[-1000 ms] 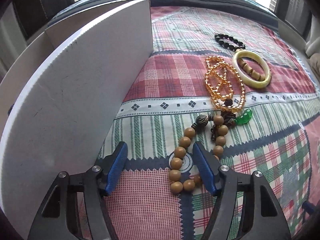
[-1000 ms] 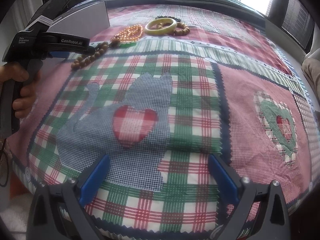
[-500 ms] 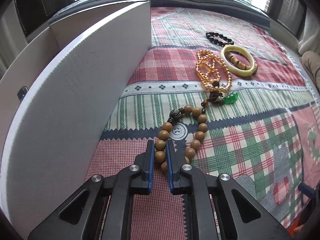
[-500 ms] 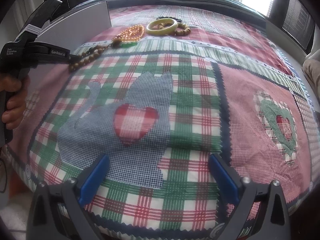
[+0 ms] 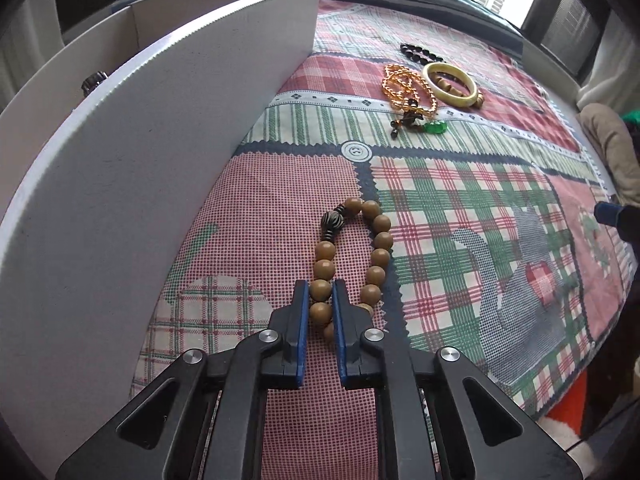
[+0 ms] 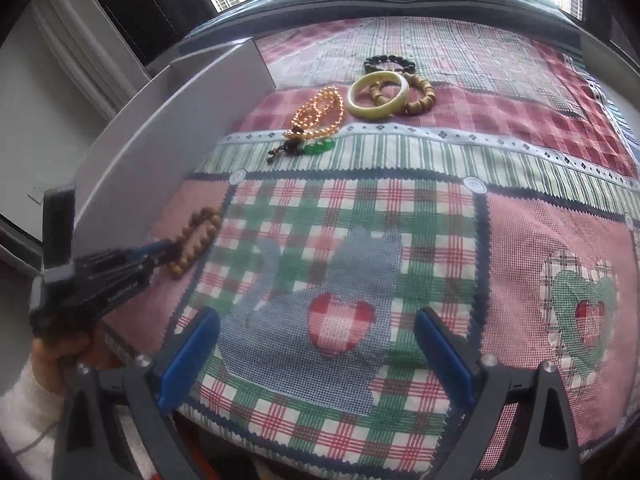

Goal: Organize jewelry
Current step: 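Grasp the wooden bead bracelet with the left gripper and lift it, then grasp the amber bead necklace with the right gripper while the left gripper holds the wooden bracelet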

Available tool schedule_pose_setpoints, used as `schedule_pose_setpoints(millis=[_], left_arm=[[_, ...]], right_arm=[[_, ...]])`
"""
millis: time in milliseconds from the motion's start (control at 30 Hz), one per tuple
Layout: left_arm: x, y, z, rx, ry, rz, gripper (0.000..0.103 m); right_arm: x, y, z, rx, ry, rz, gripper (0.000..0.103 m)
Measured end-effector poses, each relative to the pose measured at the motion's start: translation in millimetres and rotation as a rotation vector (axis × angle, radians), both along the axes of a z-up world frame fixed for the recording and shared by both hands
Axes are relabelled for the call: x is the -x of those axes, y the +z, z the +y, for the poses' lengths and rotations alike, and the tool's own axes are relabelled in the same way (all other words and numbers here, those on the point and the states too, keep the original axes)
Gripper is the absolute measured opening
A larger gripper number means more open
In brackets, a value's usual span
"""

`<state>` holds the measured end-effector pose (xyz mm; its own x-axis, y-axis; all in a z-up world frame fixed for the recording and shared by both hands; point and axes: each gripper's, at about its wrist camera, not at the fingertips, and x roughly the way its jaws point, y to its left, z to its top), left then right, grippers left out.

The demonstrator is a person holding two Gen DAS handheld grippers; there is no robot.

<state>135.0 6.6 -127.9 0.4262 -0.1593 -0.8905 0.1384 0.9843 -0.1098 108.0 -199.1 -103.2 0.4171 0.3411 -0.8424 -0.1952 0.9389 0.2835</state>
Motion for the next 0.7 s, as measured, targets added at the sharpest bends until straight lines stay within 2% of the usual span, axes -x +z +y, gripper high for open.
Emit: schedule_pose_setpoints(millis=[67, 133, 200, 233, 267, 333, 400, 533, 600, 700], left_arm=[[2, -2, 0, 0.006, 0.003, 0.005, 0.01], [4, -5, 2, 0.009, 0.004, 0.004, 0.01], [5, -4, 1, 0.002, 0.001, 0.001, 0.01], [5, -4, 1, 0.002, 0.001, 0.001, 0.01], [6, -4, 1, 0.002, 0.0, 0.001, 0.01], [6, -4, 2, 0.003, -0.002, 0.001, 0.01], [6, -4, 3, 0.005, -0.003, 0.001, 0.01], [7, -5, 4, 0.013, -0.004, 0.0, 0.011], [7, -5, 4, 0.01, -0.007, -0.002, 0.011], [7, -5, 4, 0.009, -0.011, -0.005, 0.011]], right_arm=[[-27, 17, 3, -0.092, 0.004, 0.014, 0.077], [-61, 24, 10, -0.171, 0.013, 0.05, 0.063], [-98, 24, 16, -0.193, 0.0, 0.06, 0.052], [-116, 24, 19, -0.199, -0.024, 0.058, 0.043], [-133, 22, 20, -0.205, -0.049, 0.055, 0.04], [-168, 13, 23, -0.196, -0.08, 0.076, 0.038], [-197, -1, 24, -0.231, -0.105, 0.132, 0.035], [-229, -18, 31, -0.254, -0.169, 0.175, 0.035], [-236, -17, 38, -0.194, -0.184, 0.135, 0.035], [-248, -15, 51, -0.063, -0.139, 0.076, 0.035]])
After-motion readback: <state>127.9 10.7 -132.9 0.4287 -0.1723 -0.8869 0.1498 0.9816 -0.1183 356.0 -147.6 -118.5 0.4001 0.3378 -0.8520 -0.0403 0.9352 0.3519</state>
